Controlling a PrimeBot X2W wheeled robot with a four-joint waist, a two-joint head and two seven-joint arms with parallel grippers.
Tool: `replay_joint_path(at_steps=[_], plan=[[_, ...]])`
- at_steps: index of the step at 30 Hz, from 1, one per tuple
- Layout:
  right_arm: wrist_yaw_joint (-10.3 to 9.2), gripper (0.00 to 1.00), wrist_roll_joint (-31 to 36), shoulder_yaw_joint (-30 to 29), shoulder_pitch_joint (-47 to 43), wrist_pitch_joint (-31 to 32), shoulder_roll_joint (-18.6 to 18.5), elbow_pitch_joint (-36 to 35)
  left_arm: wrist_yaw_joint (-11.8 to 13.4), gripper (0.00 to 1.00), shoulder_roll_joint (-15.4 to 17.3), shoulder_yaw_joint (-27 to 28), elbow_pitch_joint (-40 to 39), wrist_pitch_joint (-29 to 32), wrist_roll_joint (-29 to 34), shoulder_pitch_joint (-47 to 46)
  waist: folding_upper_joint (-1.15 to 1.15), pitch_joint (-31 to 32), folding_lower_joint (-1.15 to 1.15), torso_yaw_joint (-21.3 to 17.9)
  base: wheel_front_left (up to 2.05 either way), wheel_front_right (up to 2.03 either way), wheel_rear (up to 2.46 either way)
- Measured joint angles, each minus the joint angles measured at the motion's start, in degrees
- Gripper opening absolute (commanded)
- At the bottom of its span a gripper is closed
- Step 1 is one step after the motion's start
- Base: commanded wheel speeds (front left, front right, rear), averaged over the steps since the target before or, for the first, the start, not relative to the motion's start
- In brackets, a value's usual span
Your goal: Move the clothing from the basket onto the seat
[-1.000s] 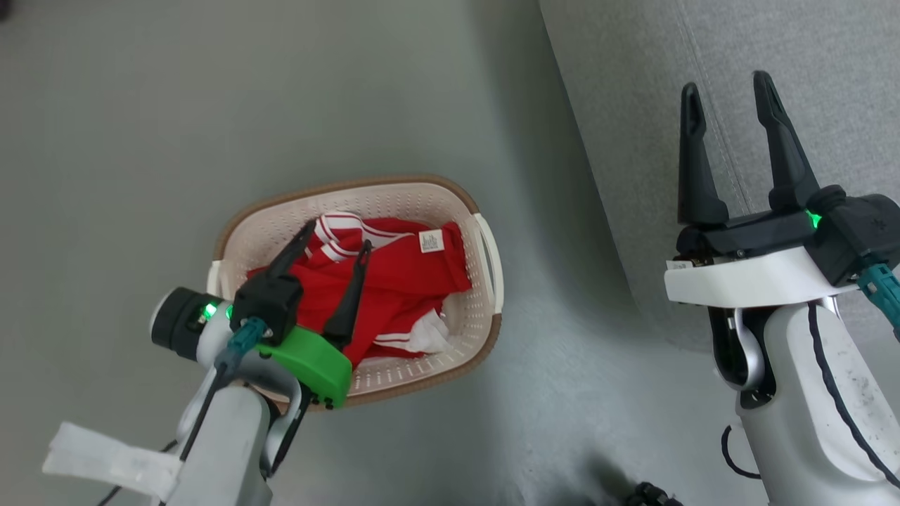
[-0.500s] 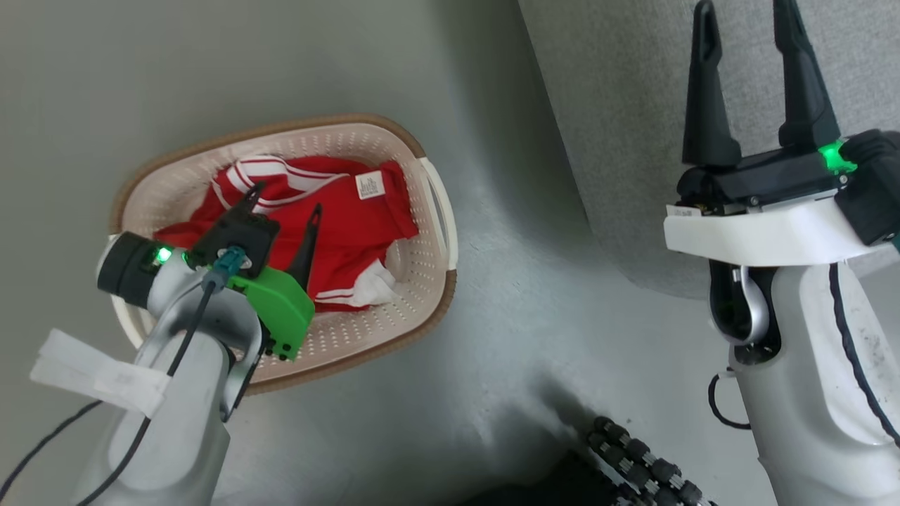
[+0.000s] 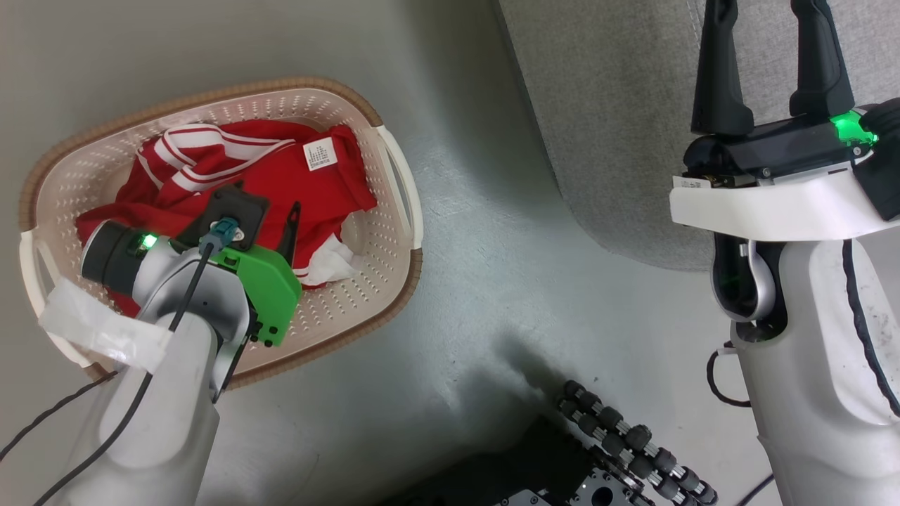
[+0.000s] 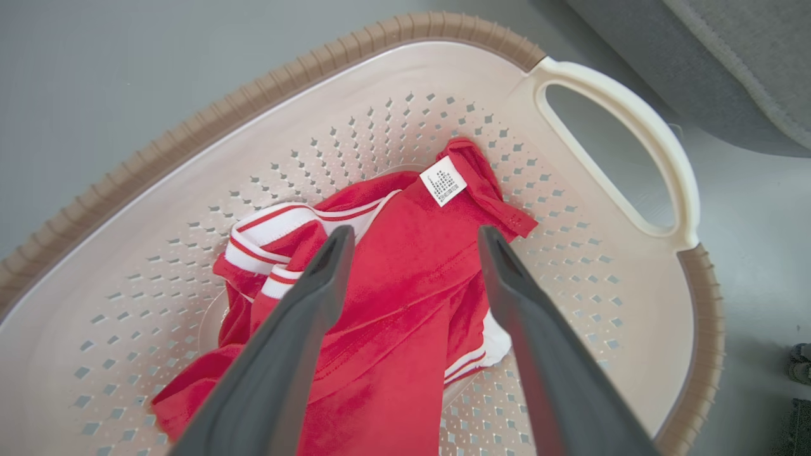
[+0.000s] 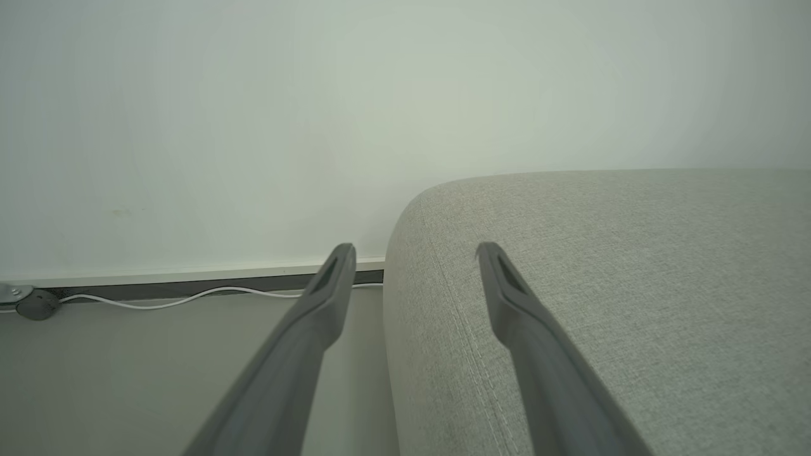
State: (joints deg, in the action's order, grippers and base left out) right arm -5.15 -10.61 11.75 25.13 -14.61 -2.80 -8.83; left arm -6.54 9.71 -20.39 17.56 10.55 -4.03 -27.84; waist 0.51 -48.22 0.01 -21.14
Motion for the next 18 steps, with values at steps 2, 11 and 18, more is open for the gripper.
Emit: replay_joint_path(at_steps=[2,11,18], plan=[[0.00,1.00,-0.1,0.0,0.3,0.0,0.0,-0.1,0.0,1.00,0.0,0.0,0.1,0.9,0.0,-0.3,0.00,-0.5,0.00,-0.3,0.00,0.00,0.00],[-0.21,1.00,-3.0,0.1,0.3,0.0,0.0,-0.2,0.0,1.00,0.8,-0.1,1.3,3.5,0.0,-1.7,0.00,-2.7,0.00,-0.8,0.00,0.00,0.00],[-0.51,1.00,-2.8,0.1,0.4,0.0,0.1,-0.5,0.0,1.00,1.5,-0.1,2.2,4.6,0.0,-2.0,0.00,-3.1,0.00,-1.0,0.00,0.00,0.00]])
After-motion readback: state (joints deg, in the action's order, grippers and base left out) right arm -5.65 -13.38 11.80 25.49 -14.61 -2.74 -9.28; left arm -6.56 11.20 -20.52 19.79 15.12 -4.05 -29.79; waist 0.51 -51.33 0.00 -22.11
